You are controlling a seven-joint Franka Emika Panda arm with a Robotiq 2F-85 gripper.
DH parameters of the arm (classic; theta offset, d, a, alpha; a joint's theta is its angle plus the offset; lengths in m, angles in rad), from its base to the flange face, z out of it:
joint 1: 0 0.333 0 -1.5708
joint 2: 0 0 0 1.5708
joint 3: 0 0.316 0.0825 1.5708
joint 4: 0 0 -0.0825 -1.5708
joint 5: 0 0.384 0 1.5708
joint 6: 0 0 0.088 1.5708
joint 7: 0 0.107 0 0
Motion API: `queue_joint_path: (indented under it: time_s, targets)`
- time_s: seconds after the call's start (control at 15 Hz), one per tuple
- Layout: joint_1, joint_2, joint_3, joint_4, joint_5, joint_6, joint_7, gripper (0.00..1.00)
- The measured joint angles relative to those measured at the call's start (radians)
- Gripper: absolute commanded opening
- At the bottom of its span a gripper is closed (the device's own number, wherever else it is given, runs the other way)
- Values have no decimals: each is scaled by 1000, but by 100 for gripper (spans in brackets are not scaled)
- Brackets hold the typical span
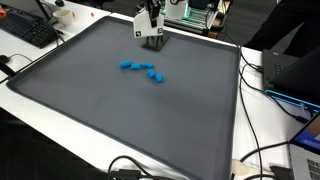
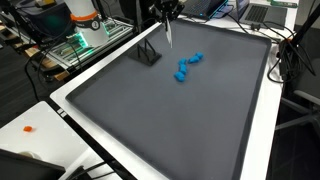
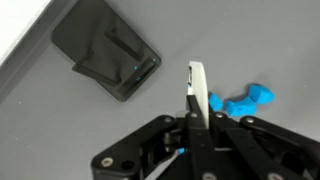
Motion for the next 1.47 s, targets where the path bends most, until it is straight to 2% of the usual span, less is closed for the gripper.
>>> queue_joint_path:
  time_s: [0.4,0.87,1.13,1.47]
  targets:
    - [-1,-45,12,-120,123,56,75,1]
    - [-2,-51,12,-245,230,222,99,1]
    - [-2,-51,11,-292,328,313,99,1]
    - [-5,-46,3,-315,419,369,99,1]
